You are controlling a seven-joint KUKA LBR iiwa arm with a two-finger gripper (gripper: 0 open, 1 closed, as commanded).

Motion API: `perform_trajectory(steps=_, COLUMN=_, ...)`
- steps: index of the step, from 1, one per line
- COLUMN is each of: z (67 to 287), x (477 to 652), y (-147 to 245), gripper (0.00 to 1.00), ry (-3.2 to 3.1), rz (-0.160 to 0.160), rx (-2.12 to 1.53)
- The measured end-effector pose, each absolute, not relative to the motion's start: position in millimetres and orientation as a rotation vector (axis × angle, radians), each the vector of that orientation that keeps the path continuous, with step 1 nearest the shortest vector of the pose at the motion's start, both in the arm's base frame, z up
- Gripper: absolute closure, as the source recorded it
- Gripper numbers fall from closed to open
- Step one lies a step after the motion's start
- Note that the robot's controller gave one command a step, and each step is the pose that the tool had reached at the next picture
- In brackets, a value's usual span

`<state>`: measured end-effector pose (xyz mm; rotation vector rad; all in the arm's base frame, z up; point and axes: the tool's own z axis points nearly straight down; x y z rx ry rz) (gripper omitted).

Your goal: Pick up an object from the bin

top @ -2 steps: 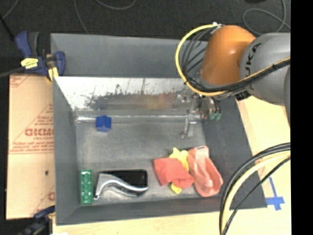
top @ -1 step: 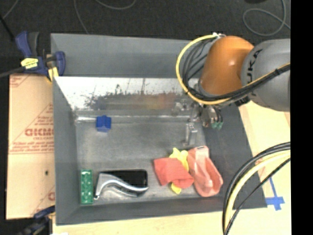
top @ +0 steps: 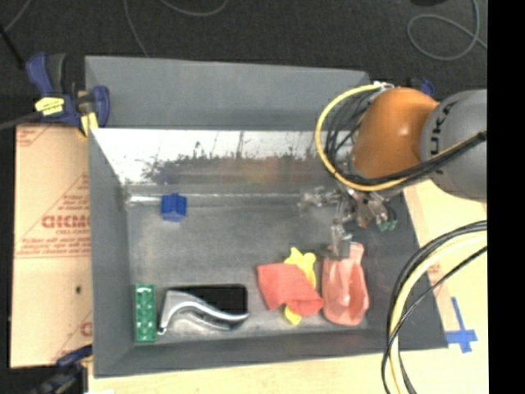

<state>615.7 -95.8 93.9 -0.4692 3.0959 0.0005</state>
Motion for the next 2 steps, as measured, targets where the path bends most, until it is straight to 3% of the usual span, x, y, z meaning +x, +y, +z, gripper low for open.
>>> perform_trajectory(steps=1, z=89, x=609.9, y=-106, gripper=0.00, ry=3.078, rz=0.013, rx=-0.531)
perform_trajectory(steps=2, z=85, x=591.8, y=-82, gripper=0.00, ry=3.045, rz=-0.003, rx=-0.682)
